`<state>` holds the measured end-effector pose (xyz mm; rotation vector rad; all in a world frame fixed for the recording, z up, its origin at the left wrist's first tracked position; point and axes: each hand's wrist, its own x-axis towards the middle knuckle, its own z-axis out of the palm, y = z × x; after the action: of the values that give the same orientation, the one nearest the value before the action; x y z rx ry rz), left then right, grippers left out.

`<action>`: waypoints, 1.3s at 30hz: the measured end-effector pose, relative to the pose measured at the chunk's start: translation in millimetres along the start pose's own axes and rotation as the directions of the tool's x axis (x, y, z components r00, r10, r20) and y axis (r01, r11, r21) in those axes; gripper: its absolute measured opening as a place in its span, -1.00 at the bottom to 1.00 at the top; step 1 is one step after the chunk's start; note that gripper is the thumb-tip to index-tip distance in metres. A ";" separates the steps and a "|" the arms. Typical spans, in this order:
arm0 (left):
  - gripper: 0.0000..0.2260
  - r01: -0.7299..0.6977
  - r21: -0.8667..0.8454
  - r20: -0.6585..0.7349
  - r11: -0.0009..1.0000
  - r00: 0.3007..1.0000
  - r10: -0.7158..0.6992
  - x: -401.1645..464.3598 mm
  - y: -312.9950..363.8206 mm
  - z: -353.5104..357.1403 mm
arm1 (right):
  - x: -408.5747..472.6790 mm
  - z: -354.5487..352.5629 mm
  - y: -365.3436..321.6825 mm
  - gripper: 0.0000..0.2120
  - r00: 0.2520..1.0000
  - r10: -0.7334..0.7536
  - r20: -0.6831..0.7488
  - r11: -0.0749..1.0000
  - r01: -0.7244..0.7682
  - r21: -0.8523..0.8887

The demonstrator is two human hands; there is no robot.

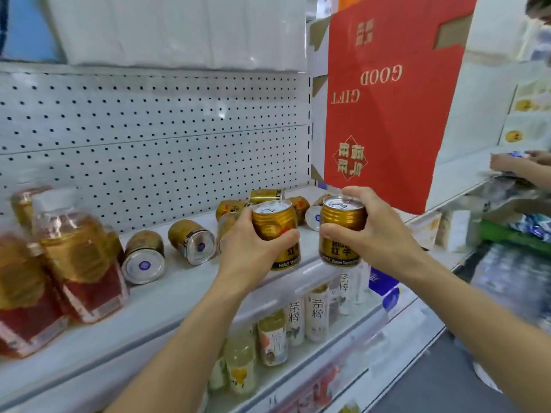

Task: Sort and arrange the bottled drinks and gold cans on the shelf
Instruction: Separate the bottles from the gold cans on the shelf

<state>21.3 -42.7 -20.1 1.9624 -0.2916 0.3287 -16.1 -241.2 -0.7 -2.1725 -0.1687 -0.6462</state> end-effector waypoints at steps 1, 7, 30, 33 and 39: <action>-0.55 0.004 0.005 -0.008 1.000 1.000 -0.004 8.0 -3.1 6.3 | 9.2 2.6 8.6 -0.31 1.000 -0.001 0.004 1.000 0.001 0.010; -0.45 0.046 0.057 -0.024 0.997 0.999 -0.045 49.6 -27.1 37.6 | 61.1 24.0 51.3 -0.31 1.000 -0.006 0.027 0.999 0.005 0.041; -0.26 0.197 0.211 -0.135 0.957 0.976 -0.171 71.8 -32.1 64.1 | 114.7 47.6 87.7 -0.28 0.932 -0.146 0.331 0.966 0.207 -0.157; -0.18 0.161 0.344 -0.140 0.925 0.983 -0.119 63.7 -22.9 61.4 | 114.1 34.5 80.7 -0.28 0.912 -0.185 0.368 0.935 0.278 -0.221; -0.29 0.023 0.667 -0.215 0.745 0.963 0.163 25.2 2.2 53.9 | 91.0 12.4 59.9 -0.37 0.878 -0.368 0.306 0.855 0.449 -0.259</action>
<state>49.2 -94.4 -30.2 2.5799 -0.0702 0.8299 86.8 -279.0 -2.8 -2.5602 -0.7271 -0.6731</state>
